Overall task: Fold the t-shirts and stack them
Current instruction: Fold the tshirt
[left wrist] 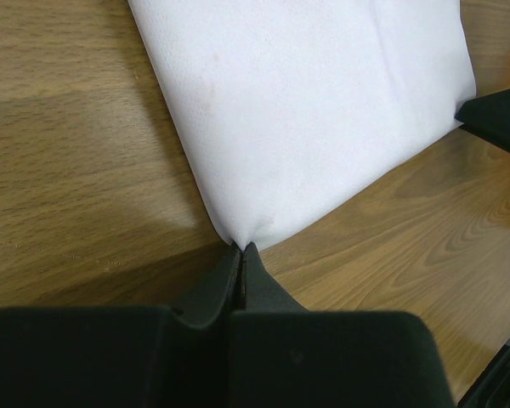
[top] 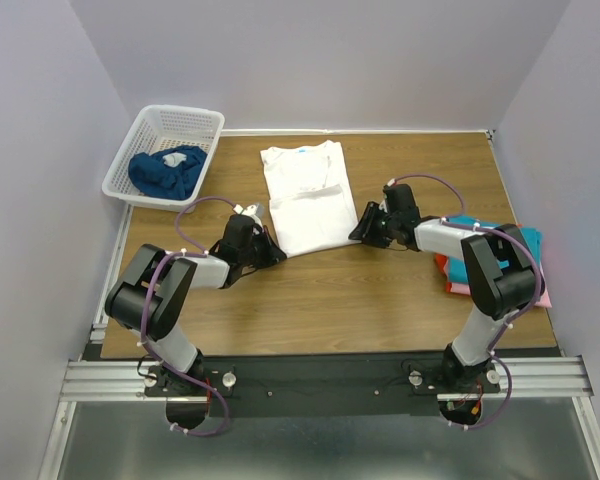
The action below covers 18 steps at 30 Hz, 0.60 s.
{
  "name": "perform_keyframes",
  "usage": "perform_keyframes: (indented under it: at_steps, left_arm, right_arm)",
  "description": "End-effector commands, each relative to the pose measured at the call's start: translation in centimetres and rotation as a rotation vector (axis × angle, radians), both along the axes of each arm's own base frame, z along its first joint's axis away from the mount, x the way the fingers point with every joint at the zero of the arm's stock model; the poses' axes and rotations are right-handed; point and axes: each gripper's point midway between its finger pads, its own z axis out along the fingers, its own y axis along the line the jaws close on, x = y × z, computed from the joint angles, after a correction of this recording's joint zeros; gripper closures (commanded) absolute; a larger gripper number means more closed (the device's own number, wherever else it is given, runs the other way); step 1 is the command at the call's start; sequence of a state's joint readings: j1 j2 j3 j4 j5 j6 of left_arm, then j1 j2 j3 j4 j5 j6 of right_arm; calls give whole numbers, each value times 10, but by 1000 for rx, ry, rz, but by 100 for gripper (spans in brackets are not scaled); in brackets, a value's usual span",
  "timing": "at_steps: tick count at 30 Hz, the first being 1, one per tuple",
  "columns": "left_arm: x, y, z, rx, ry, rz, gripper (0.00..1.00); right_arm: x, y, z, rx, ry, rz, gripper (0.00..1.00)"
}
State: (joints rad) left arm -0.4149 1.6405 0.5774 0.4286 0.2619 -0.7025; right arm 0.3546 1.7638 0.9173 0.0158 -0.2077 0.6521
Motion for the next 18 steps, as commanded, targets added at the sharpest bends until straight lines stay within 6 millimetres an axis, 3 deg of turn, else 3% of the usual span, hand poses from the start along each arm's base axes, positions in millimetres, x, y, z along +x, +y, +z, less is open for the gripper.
perform_keyframes:
  at_steps: [1, 3, 10, 13, 18]
  left_arm:
    - [-8, 1, -4, 20, 1, -24, 100]
    - [-9, 1, -3, 19, -1, -22, 100]
    - [-10, -1, 1, 14, -11, -38, 100]
    - [-12, -4, 10, 12, -27, -46, 100]
    - [-33, 2, 23, 22, -44, -32, 100]
  right_arm:
    - [-5, 2, -6, -8, 25, 6, 50]
    - [-13, -2, -11, -25, 52, -2, 56]
    - [-14, -4, -13, -43, 50, 5, 92]
    - [-17, -3, -3, -40, 30, 22, 98]
    - [-46, -11, 25, -33, 22, 49, 99]
